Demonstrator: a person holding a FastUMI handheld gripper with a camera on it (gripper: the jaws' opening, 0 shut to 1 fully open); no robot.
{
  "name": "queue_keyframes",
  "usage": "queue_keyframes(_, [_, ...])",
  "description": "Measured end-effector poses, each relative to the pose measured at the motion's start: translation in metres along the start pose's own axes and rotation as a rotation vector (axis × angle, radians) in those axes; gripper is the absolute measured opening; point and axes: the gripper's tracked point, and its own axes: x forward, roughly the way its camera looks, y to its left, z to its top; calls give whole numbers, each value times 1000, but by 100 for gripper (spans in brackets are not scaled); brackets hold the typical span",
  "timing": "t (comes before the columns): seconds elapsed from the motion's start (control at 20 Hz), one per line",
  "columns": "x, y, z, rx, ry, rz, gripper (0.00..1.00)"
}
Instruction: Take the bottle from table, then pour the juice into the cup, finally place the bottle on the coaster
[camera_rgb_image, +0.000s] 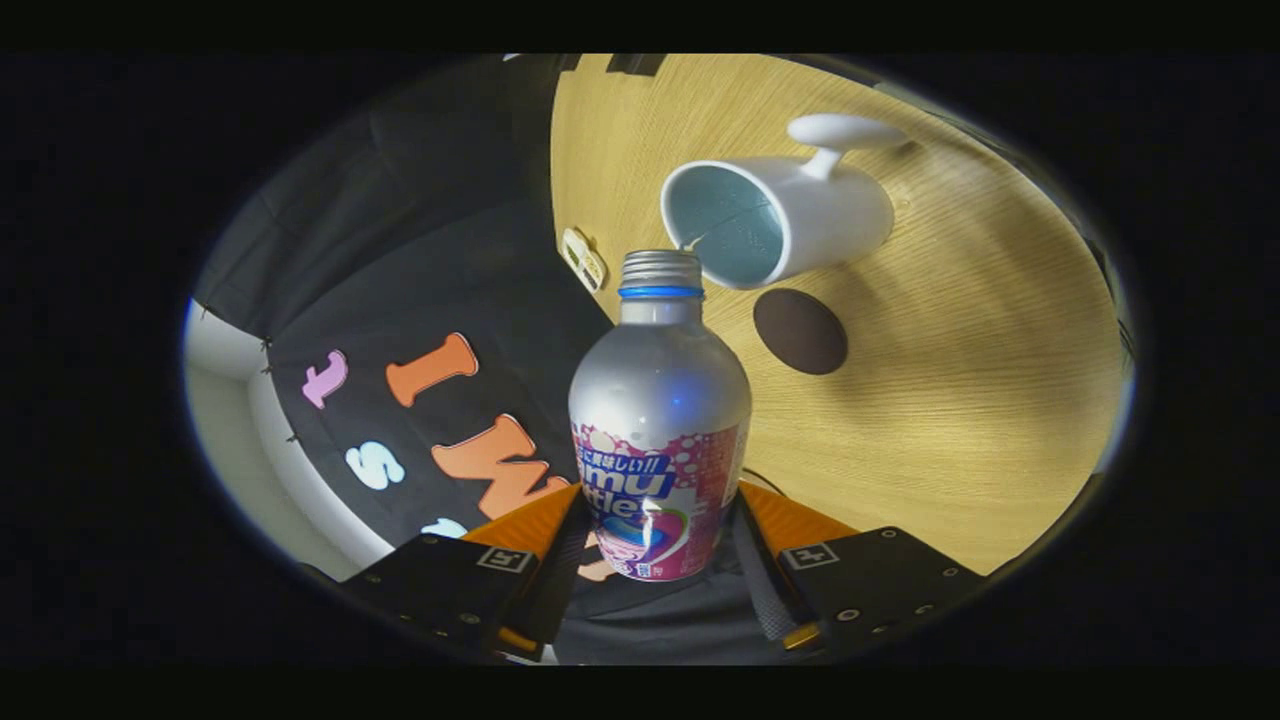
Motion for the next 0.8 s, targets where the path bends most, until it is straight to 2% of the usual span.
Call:
queue_keyframes(0.4, [2,-3,2,-12,-8,-3,75])
queue_keyframes(0.8, [0,-20,7,-253,-47,-42,75])
